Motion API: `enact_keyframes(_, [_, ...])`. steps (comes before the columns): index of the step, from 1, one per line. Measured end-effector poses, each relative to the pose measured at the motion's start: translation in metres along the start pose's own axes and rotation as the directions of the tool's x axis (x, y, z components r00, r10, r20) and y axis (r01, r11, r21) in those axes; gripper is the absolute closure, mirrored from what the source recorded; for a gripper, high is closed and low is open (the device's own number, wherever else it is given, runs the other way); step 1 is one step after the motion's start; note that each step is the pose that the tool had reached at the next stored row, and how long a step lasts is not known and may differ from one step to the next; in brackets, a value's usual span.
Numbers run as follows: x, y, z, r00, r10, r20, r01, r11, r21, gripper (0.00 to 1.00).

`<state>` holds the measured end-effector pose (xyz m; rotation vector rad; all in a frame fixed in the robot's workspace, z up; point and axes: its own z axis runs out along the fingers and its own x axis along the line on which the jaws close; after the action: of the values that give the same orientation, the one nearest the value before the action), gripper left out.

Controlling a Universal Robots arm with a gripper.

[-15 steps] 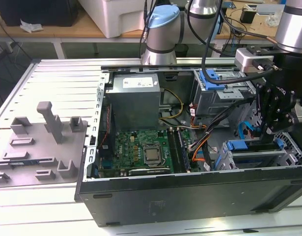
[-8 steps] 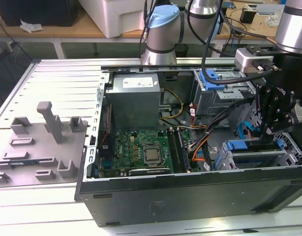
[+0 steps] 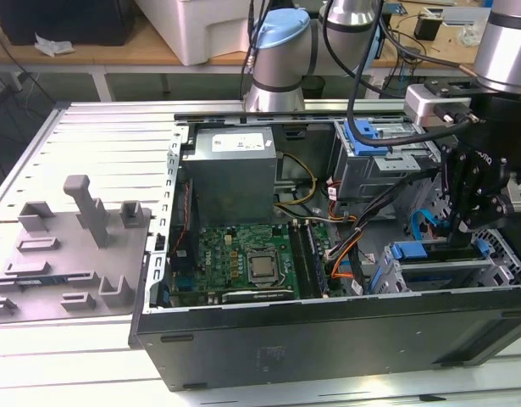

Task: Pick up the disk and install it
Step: 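Insert the first disk wire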

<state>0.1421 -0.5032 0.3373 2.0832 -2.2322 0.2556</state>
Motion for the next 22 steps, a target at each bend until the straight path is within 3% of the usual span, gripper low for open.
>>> enact_keyframes(22, [-0.0002, 0.0001, 0.0009, 1.0000, 0.000, 0.0039, 0.000, 1.0000, -0.0006, 0.83])
